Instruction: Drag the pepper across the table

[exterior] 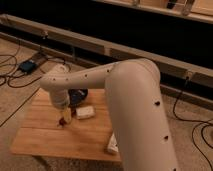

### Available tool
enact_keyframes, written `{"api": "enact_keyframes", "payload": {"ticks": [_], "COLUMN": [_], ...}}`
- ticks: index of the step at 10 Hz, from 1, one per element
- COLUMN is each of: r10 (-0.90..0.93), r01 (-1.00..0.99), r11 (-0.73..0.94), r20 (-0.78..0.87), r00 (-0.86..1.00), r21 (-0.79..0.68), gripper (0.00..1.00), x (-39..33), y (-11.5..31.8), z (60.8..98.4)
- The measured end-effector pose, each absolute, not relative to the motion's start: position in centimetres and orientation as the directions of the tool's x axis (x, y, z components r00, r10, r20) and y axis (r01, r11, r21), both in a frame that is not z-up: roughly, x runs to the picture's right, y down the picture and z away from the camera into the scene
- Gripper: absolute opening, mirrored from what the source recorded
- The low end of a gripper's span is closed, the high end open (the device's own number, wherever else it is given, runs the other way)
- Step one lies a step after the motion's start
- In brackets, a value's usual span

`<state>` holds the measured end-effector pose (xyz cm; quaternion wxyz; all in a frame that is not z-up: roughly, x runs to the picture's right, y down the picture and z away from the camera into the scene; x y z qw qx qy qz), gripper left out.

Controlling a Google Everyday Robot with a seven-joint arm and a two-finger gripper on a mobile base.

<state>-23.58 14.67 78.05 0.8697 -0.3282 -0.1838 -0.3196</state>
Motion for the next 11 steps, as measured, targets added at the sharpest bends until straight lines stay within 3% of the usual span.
{"api": "enact_keyframes", "payload": {"ticks": [11], "r10": [-0.5], "r01": [0.752], "r11": [0.553], "r20": [0.579], "r00": [0.644], "r21": [-0.358], "gripper": [0.7], "x": [-25.5], "y": [17.5], "z": [82.8]}}
